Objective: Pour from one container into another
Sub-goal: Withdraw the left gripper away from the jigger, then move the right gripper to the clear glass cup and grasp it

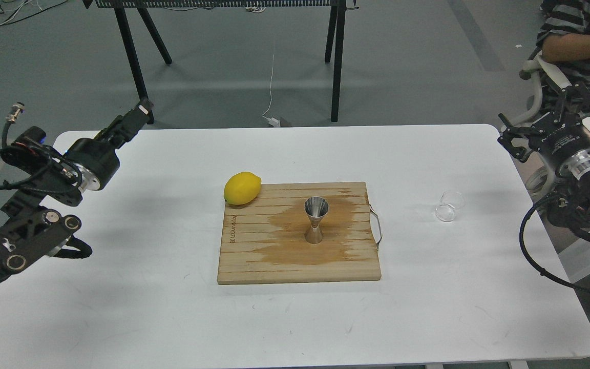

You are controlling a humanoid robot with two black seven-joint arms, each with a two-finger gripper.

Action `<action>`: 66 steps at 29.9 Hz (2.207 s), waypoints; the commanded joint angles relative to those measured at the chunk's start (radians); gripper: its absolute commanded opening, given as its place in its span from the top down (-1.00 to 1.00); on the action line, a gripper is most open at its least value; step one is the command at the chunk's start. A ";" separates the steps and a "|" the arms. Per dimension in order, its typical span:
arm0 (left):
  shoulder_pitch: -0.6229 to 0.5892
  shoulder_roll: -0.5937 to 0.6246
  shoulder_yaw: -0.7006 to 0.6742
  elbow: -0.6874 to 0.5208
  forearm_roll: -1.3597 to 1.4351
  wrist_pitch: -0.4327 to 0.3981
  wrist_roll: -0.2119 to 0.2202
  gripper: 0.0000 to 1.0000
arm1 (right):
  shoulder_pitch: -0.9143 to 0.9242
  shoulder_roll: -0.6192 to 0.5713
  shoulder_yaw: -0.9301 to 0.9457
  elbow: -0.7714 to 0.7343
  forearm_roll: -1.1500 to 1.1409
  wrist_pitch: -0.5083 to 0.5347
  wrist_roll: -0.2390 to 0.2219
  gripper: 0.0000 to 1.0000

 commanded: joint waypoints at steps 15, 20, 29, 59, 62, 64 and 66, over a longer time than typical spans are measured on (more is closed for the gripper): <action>-0.109 -0.054 -0.205 0.374 -0.628 -0.667 -0.002 -0.98 | -0.120 -0.276 -0.045 0.300 0.003 0.000 0.010 -0.99; -0.109 -0.057 -0.203 0.376 -0.628 -0.667 -0.003 -0.98 | -0.276 -0.344 0.026 0.392 0.018 0.000 0.029 -0.99; -0.112 -0.059 -0.200 0.376 -0.628 -0.667 -0.003 -0.98 | -0.550 -0.352 0.159 0.545 0.061 -0.009 0.029 -0.99; -0.112 -0.042 -0.197 0.365 -0.628 -0.666 -0.013 -0.99 | -0.683 0.075 0.287 0.708 0.371 -0.386 0.121 -0.99; -0.112 -0.042 -0.198 0.365 -0.628 -0.666 -0.013 -0.98 | -0.641 0.096 0.284 0.644 0.371 -0.386 0.118 -0.99; -0.114 -0.042 -0.198 0.364 -0.628 -0.666 -0.013 -0.99 | -0.619 0.115 0.270 0.608 0.371 -0.386 0.116 -0.99; -0.114 -0.042 -0.198 0.364 -0.628 -0.666 -0.013 -0.99 | -0.604 0.153 0.268 0.575 0.371 -0.386 0.115 -0.99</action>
